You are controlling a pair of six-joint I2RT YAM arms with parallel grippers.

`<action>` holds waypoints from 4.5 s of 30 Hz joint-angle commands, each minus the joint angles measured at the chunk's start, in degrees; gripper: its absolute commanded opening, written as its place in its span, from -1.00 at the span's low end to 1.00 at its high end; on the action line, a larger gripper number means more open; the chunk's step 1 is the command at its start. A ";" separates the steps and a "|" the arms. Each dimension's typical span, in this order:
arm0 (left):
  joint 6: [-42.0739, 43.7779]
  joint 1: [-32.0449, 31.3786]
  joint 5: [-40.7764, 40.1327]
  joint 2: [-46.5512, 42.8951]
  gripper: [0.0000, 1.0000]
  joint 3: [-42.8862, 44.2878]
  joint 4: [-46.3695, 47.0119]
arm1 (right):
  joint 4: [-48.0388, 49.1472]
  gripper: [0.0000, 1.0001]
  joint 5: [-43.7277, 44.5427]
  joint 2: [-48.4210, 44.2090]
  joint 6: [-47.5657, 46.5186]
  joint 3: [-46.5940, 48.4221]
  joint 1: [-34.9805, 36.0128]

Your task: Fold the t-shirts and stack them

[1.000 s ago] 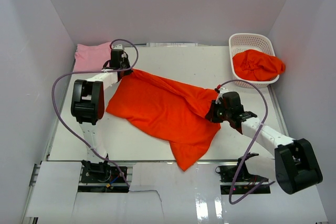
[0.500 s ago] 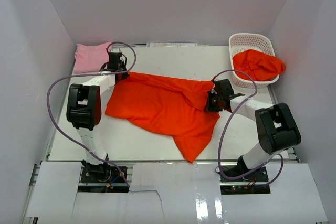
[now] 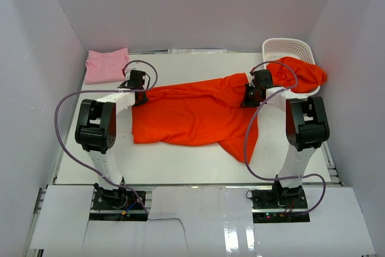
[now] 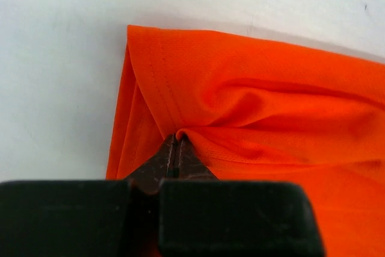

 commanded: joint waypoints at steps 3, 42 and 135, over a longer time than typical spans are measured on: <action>-3.57 -2.02 -4.91 -4.67 -1.00 -1.48 -3.36 | -4.78 -0.84 -0.97 6.54 -3.27 10.35 -1.38; 1.35 -2.02 -5.00 -0.09 -1.00 11.27 -5.47 | -6.62 -0.85 -1.67 -8.39 -2.21 1.05 -0.15; 11.19 0.97 -4.13 10.81 -1.00 34.22 -7.06 | -16.91 -0.84 -10.20 18.77 -3.35 57.48 -3.23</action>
